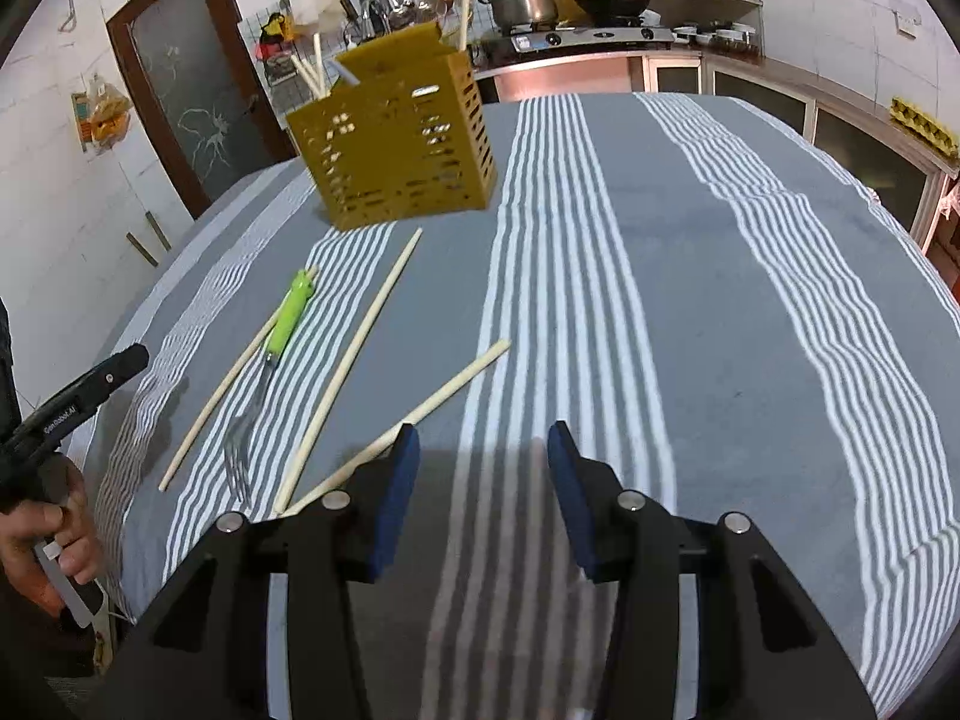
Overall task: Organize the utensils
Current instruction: 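Move both grippers back over the remaining chopsticks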
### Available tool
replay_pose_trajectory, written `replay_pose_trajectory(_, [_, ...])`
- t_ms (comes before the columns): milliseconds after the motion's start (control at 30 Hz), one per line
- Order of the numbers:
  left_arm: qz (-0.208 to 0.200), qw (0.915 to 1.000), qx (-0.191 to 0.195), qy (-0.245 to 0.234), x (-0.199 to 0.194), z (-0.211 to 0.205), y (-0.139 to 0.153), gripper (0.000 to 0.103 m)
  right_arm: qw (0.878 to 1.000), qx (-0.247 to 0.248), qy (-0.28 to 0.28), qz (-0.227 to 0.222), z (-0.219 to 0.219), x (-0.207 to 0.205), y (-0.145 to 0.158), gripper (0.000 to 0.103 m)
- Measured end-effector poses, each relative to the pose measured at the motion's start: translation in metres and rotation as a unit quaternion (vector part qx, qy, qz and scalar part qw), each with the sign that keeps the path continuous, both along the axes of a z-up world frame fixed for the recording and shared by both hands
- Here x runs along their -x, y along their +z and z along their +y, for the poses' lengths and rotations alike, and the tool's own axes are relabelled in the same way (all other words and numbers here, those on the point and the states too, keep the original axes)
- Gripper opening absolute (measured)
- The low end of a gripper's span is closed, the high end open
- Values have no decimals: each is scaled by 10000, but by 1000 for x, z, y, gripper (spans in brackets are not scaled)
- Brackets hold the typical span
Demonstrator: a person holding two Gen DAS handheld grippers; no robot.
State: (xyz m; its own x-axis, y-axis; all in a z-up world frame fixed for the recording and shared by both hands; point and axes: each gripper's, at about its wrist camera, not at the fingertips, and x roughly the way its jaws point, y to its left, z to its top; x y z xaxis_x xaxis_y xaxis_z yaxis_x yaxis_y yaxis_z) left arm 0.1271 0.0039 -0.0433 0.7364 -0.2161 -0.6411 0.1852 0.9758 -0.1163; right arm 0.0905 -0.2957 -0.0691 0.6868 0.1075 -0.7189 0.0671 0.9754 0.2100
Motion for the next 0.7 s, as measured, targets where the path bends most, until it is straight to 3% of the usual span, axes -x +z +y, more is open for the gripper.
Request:
replay_pose_trajectory(500, [193,9984,-348,-399,-12,-34,-9,72,9988,-20,-26,484,22,-38,-14,45])
replay_pose_trajectory(700, [425,9966,-512,-477,-29,-46,-18,72,9973,421,51,600,34,-58,-21,47])
